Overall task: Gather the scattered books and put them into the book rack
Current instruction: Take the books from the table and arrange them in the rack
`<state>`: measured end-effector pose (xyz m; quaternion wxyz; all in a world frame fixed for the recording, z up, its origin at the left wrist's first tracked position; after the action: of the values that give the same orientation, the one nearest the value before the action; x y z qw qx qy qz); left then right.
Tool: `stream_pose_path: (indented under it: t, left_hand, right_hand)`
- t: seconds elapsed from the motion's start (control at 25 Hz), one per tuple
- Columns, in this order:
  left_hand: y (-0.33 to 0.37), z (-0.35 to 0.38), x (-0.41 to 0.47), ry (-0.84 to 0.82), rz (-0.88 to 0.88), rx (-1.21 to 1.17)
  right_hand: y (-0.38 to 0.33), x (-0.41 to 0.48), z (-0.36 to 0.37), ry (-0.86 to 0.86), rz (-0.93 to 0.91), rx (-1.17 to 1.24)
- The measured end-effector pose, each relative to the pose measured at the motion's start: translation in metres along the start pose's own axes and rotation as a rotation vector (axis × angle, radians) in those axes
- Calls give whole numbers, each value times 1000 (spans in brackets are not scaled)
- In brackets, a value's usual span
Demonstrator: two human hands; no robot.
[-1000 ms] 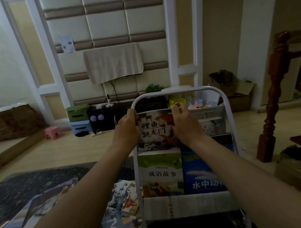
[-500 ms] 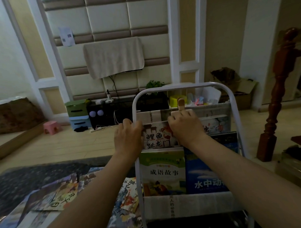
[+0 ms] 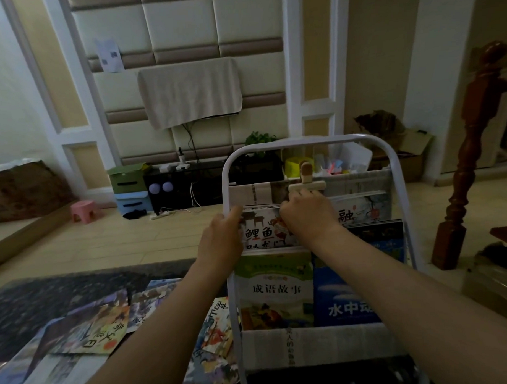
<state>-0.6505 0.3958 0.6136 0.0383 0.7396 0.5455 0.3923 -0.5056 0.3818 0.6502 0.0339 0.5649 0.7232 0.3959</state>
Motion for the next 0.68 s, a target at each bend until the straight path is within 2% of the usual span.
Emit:
stream_pose_path:
  t: [0.32,0.68]
  left_hand:
    - [1,3,-1,-7,-117,-121]
    - [-1,3,-2,-8,-108,-142]
  right_hand:
    - [-9,3,-4,14,25,59]
    - [-5,-1,0,30,76,71]
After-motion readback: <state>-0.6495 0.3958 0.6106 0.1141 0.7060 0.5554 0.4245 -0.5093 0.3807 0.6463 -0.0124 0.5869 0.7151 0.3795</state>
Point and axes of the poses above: each hand's wrist, its own x-axis towards the middle knuckle, its own z-axis out of the palm, y = z × x, the point moved 9 cm from there along x, towards the middle knuckle, and after that the axes turned 14 degrees about -x, right-handed, at the moved point
